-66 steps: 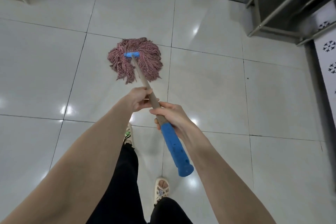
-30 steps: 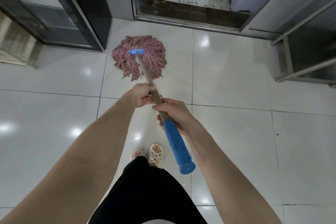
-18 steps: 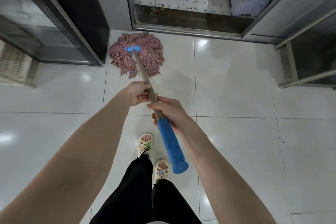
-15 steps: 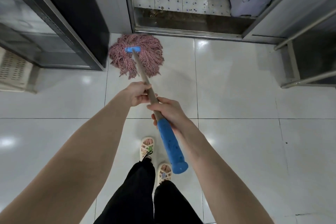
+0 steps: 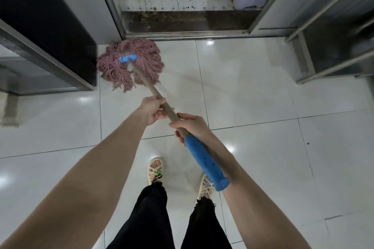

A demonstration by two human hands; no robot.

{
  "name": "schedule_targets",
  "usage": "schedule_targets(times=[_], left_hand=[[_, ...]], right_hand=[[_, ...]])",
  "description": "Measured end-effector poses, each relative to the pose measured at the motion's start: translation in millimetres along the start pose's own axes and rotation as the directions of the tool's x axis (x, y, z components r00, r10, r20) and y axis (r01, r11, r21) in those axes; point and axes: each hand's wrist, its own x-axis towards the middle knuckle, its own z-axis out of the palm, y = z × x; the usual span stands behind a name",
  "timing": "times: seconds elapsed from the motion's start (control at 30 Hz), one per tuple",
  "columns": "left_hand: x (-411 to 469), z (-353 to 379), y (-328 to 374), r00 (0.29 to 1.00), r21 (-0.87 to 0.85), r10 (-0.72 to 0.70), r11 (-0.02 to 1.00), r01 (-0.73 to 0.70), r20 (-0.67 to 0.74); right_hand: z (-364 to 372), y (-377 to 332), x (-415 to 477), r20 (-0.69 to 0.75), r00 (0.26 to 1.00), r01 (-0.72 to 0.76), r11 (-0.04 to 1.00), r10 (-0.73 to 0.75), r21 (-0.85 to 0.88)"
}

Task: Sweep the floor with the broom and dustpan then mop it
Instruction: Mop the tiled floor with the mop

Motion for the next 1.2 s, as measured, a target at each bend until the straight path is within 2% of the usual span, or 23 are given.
schedule_targets(times=[0.2, 0.5, 0.7, 0.8, 0.93, 1.2], left_hand=[[12.3, 100.2, -22.1, 0.999, 0.041, 0.003, 0.999, -0.005, 0.051], [22.3, 343.6, -76.9, 0.97, 0.164, -0.072, 0.986, 0.035, 0.231], [25.9, 455.9, -104.1, 0.911, 0.374, -0.158, 0.927, 0.004, 0.382], [23.7, 478.0, -111.2, 0.899, 0.399, -0.177, 0.917, 0.003, 0.4], [20.1, 471.8, -117.9, 0.895, 0.374, -0.187, 0.927, 0.025, 0.404], [-20.0, 383.3, -147.7, 0.934, 0.275, -0.145, 0.96, 0.053, 0.326]], right_hand=[[-100.3, -0.6, -14.2, -0.057, 0.998, 0.015, 1.0, -0.016, -0.014], [-310.4, 13.5, -52.2, -0.283, 0.959, 0.052, 0.978, 0.008, 0.204], [-394.0, 27.0, -65.0, -0.417, 0.909, 0.162, 0.915, 0.007, 0.369], [-412.2, 31.9, -67.1, -0.433, 0.901, 0.17, 0.907, 0.016, 0.386], [-413.8, 38.0, -73.8, -0.395, 0.918, 0.139, 0.916, 0.023, 0.376], [-352.7, 77.4, -102.3, -0.29, 0.957, 0.076, 0.953, 0.013, 0.293]])
